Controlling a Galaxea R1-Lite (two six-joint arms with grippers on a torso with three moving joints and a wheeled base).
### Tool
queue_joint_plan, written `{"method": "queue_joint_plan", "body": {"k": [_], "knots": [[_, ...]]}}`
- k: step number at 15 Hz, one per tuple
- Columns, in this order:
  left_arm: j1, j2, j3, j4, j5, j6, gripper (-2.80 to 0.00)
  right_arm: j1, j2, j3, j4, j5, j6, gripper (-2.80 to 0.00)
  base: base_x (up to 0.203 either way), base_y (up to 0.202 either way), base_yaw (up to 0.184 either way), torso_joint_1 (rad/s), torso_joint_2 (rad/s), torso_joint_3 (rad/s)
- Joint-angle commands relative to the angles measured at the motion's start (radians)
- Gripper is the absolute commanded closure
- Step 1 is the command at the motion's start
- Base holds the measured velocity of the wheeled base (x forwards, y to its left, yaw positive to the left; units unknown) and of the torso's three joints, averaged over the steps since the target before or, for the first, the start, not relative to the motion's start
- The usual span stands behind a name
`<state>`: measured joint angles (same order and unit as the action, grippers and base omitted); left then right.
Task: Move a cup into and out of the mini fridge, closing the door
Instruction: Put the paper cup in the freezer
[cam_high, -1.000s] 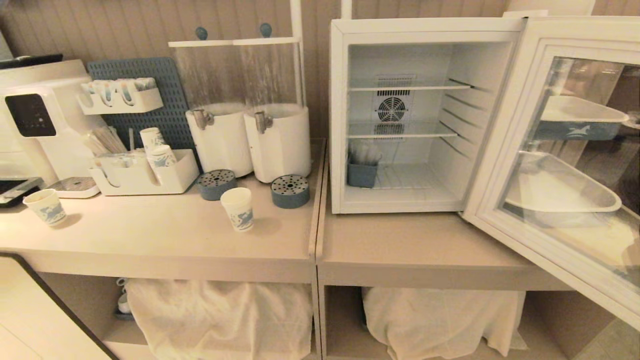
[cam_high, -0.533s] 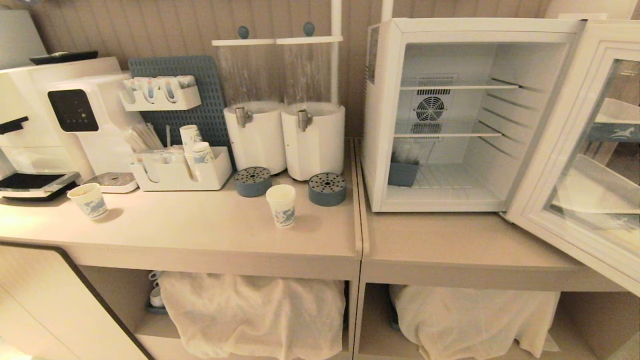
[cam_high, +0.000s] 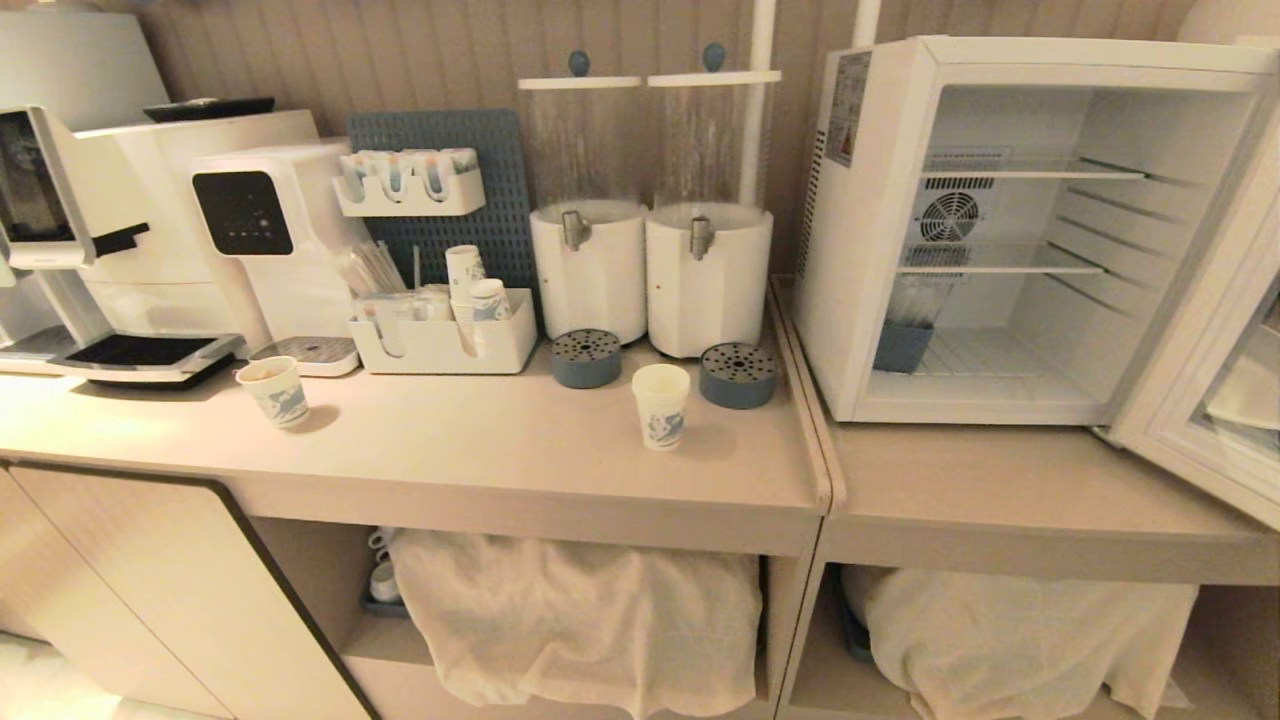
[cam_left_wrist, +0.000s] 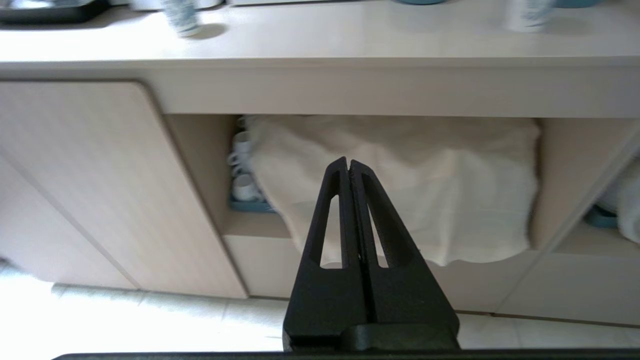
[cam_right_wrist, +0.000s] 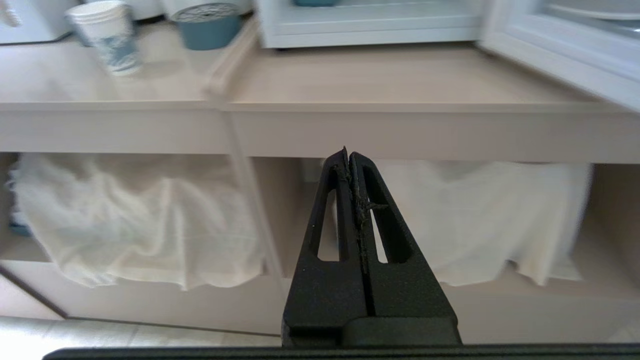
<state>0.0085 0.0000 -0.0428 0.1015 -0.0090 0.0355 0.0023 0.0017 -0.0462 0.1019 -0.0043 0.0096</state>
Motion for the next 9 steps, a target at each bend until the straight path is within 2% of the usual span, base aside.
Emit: {"method": "queue_joint_plan", "body": {"k": [1,9], "knots": [[0.000,0.002,0.000,0.001,-0.001,0.002,0.00,0.001,0.001,0.000,0.001,0.000,0.001,0.00,0.000,0.192,0.010,0.002,0.01,0.002],[0.001,0.002,-0.001,0.001,-0.002,0.004,0.00,0.001,0.001,0.000,0.001,0.000,0.000,0.00,0.000,0.195,0.010,0.004,0.00,0.002]]}}
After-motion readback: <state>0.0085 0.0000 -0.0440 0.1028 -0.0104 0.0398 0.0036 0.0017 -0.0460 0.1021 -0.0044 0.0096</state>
